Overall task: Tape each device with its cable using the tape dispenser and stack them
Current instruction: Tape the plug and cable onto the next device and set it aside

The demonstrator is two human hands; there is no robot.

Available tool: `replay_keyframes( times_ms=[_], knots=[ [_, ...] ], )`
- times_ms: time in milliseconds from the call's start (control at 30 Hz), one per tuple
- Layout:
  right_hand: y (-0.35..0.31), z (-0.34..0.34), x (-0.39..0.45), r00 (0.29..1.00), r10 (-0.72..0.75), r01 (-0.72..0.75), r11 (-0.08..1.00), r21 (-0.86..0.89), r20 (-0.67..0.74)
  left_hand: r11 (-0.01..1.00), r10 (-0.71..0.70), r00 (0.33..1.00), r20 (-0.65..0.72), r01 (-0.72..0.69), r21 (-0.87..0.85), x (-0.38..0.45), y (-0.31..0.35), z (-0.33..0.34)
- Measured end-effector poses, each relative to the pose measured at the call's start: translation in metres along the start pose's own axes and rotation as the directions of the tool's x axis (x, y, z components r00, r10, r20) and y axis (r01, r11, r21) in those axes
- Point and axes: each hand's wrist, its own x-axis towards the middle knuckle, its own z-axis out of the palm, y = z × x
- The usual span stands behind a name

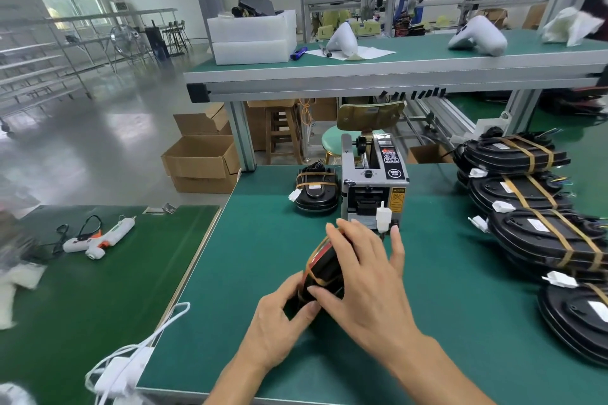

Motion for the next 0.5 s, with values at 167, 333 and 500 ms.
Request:
replay_keyframes(
  times_ms=[167,333,500],
  knots=[
    [0.008,-0.026,-0.008,0.969,0.016,0.052,0.963,0.266,-0.246,1.000,-0.012,0.999,-0.048,0.012,0.005,0.000,-0.006,0.001],
    [0.044,-0.047,-0.005,0.752,0.425,-0.072,0.812,0.579,-0.504,1.000,-0.031,0.997,-0.070,0.031,-0.002,0.002,-0.007,0.001],
    [0.085,-0.004,0.031,0.676,0.719,-0.612,0.427,0.666,0.160,1.000,-0.027,0.998,-0.053,0.026,-0.017,0.000,-0.007,0.000]
  ],
)
